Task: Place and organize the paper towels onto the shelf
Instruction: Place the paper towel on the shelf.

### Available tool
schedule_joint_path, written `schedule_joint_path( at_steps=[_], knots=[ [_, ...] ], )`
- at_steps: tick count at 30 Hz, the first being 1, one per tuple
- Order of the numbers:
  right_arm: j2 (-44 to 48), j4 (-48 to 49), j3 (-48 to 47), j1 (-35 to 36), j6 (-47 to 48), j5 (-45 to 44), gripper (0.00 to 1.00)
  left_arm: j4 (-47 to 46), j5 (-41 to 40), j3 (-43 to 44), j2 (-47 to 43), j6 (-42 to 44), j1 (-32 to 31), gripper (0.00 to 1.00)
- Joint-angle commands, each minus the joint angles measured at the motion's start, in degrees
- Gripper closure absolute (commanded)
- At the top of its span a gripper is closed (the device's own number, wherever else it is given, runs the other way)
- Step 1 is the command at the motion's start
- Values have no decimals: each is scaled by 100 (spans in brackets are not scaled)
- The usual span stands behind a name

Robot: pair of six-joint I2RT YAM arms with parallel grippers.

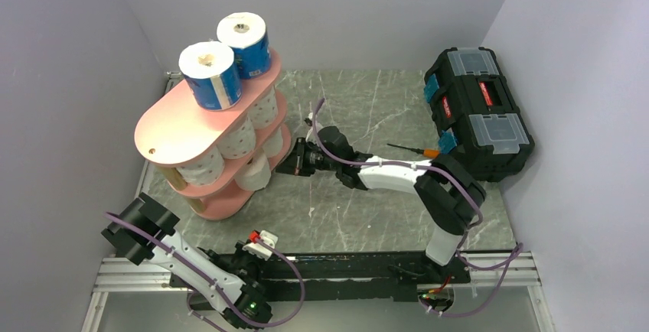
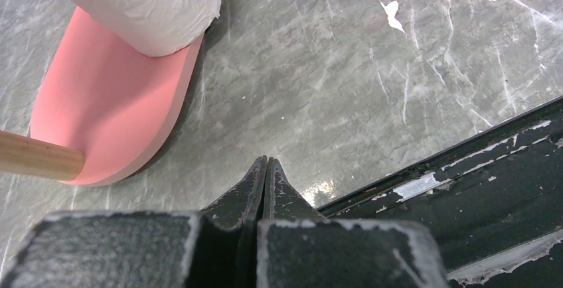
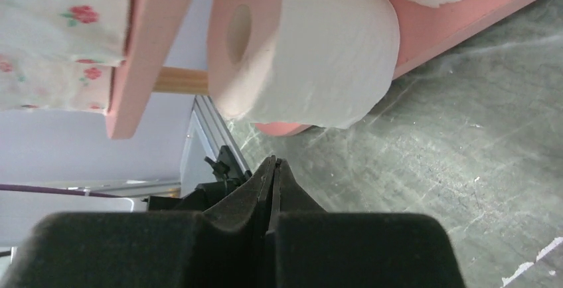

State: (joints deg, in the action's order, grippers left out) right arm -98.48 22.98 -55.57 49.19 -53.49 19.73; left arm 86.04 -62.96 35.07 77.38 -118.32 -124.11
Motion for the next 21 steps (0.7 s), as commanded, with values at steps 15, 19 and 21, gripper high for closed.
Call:
schedule_joint_path(
  at_steps=[15,19,21],
  knots=[
    [-1590,506,-1389,74,-328,1174,100,124,-162,141,-13,-1638,-55,100],
    [-1766,487,-1570,65,-383,1170,100,132,-158,127,-27,-1672,-53,100],
    [-1858,435,-1682,64,-381,1173,100,140,-156,123,-30,-1683,-43,100]
  ],
)
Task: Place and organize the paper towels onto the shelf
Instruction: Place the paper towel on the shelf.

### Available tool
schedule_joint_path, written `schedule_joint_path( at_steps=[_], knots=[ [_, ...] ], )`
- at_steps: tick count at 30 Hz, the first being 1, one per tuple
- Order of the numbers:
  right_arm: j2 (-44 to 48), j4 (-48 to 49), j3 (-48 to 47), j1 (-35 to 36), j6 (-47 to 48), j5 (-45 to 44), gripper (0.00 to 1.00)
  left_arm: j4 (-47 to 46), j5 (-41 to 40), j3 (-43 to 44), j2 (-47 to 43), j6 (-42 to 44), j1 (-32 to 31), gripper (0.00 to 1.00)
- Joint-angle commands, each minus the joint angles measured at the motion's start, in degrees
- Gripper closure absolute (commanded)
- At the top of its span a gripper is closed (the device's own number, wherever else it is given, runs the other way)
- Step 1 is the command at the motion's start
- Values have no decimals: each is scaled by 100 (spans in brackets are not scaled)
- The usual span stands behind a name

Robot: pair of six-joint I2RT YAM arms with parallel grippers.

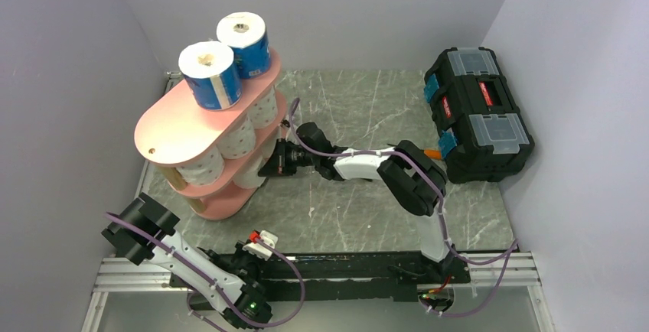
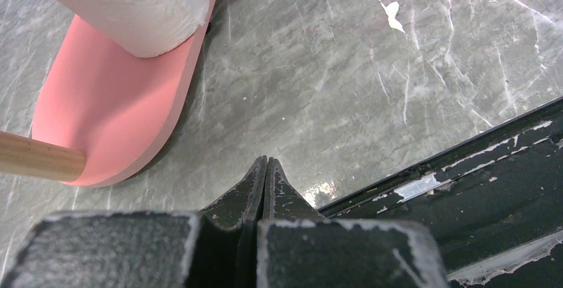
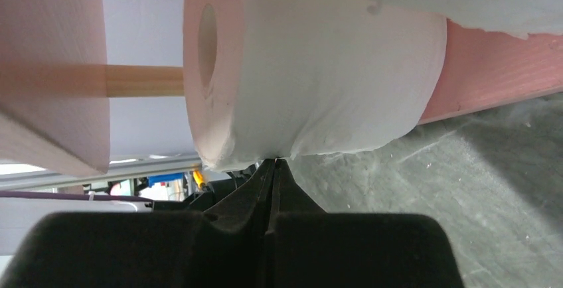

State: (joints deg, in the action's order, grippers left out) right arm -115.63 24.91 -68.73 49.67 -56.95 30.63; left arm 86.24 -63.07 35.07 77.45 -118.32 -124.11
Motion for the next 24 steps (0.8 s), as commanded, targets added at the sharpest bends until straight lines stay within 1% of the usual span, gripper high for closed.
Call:
schedule_joint_path(
  at_steps=[1,8,24],
  knots=[
    [-166,231,-405,11,-46,80,100,133,-151,123,-37,-1688,-44,100],
    [-295,197,-572,-25,-99,-11,100,140,-145,105,-55,-1726,-45,100],
    [-500,414,-740,-20,-392,90,100,123,-181,105,-37,-1696,-51,100]
  ],
)
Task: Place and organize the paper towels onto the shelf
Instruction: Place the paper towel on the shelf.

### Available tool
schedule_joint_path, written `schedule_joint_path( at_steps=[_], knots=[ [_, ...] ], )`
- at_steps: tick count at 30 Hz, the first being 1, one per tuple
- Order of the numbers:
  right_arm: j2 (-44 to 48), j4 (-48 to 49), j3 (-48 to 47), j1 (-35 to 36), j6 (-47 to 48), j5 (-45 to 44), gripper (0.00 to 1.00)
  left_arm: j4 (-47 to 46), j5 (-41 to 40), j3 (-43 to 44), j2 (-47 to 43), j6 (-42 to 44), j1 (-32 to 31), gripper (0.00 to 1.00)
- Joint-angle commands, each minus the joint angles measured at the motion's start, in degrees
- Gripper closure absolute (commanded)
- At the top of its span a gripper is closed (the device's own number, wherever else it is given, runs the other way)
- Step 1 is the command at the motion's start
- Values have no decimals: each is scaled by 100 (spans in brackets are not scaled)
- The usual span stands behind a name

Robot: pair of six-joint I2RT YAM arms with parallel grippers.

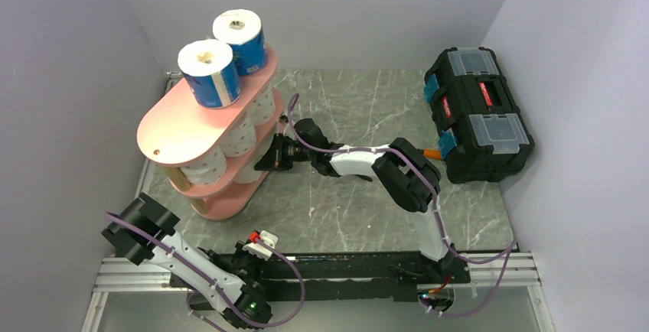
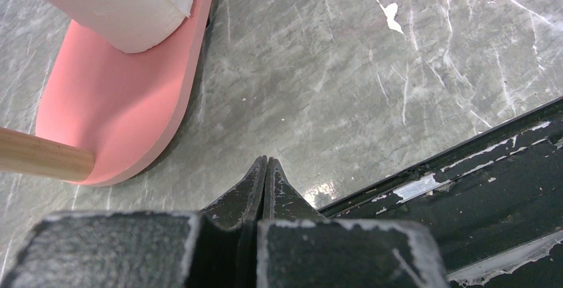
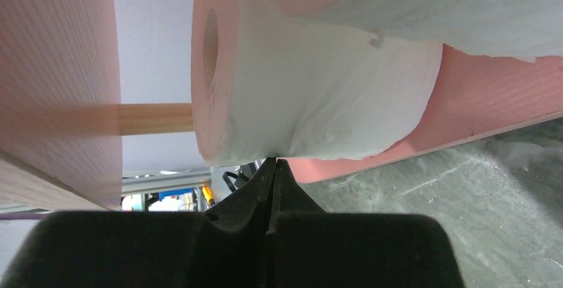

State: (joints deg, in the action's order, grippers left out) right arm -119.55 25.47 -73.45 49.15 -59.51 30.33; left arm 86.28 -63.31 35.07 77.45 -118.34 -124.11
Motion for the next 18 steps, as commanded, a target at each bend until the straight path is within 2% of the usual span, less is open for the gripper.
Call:
schedule_joint_path(
  at_steps=[1,9,14,18],
  knots=[
    [-112,374,-266,34,-146,126,100,117,-156,105,-37,-1690,-44,100],
    [158,431,51,12,-141,129,100,120,-165,98,-46,-1695,-45,100],
    [937,501,1120,-239,-39,-1,100,153,-190,105,-37,-1716,-43,100],
    [1864,271,1980,-510,316,-244,100,240,-222,130,-12,-1813,-45,93]
  ],
)
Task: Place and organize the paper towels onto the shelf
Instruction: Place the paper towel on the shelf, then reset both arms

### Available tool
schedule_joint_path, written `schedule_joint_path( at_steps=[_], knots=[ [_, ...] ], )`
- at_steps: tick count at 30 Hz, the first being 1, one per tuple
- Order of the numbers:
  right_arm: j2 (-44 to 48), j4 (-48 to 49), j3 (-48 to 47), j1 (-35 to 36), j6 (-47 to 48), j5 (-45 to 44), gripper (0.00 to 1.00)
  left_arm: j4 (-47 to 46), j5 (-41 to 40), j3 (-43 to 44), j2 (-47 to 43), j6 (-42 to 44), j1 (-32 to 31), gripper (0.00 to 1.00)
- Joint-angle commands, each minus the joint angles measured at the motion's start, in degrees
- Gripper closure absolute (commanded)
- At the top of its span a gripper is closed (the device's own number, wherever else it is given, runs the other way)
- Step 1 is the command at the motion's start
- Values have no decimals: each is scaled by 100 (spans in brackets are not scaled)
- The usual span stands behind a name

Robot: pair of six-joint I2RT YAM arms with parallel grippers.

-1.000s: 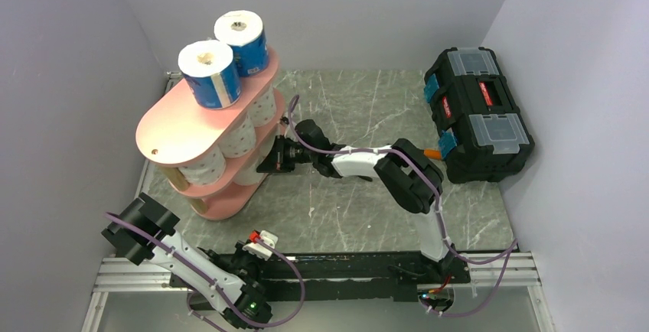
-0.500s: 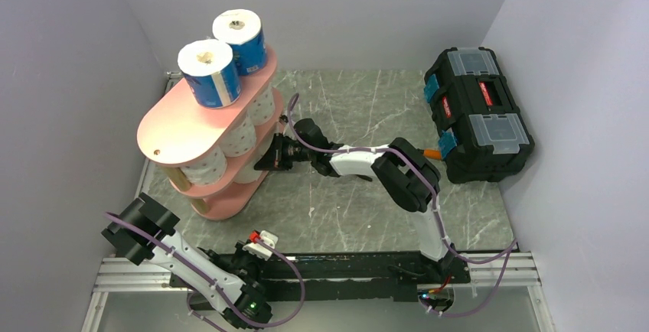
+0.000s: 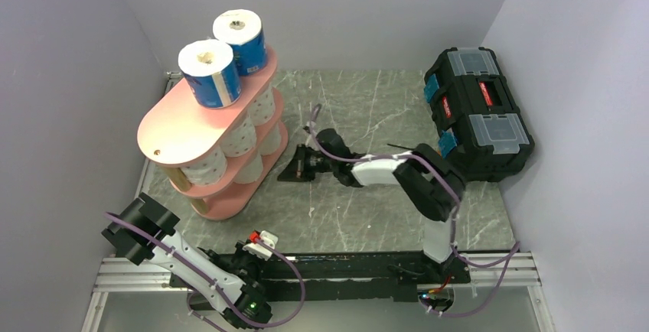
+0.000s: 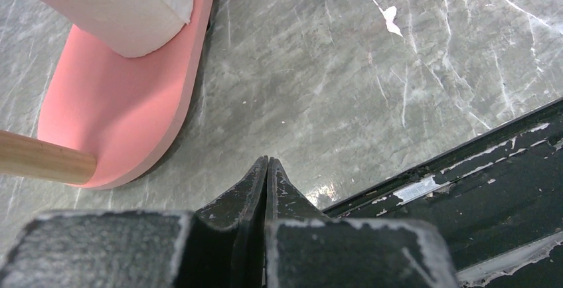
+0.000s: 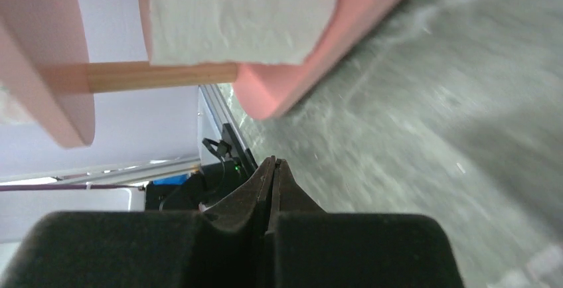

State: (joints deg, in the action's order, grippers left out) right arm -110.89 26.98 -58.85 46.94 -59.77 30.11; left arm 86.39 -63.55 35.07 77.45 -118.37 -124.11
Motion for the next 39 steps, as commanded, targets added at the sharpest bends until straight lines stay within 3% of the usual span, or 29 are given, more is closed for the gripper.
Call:
schedule_joint_path(
  at_steps=[1,4,6,13,15,19,22,25,27,29,35,39],
  knots=[
    [1265,-62,676,-338,534,-298,100,268,-208,139,-3,-1843,-51,91],
    [2083,-953,984,-433,1202,-694,100,392,-288,177,9,-1916,-45,84],
    [2629,-1444,1197,-492,1554,-1081,94,392,-379,205,-31,-1842,-22,77],
    [4414,-2588,1852,-919,2235,-1957,51,149,-666,562,-296,-823,519,47],
    [4800,-2876,1969,-1037,2364,-2153,40,-673,-697,592,-652,314,806,34],
    [5415,-3378,2053,-1250,2601,-2468,24,-3779,-179,21,-1953,4291,1690,23],
    [5720,-3698,2029,-1397,2758,-2750,16,-5474,370,-618,-2794,5792,2367,20],
    [6024,-4036,2005,-1458,2939,-3191,9,-6210,800,-715,-3026,6696,3002,17],
    [6231,-4223,2008,-1476,3026,-3531,4,-6261,930,-479,-2776,6980,3220,14],
    [6443,-4382,2037,-1486,3081,-3824,0,-5966,985,-79,-2256,6953,3353,1],
    [7008,-4648,2280,-1486,3034,-4466,0,-4842,820,977,-773,6253,3482,1],
    [7333,-4776,2409,-1488,2951,-4879,0,-5075,802,872,-878,6396,3475,1]
  ],
)
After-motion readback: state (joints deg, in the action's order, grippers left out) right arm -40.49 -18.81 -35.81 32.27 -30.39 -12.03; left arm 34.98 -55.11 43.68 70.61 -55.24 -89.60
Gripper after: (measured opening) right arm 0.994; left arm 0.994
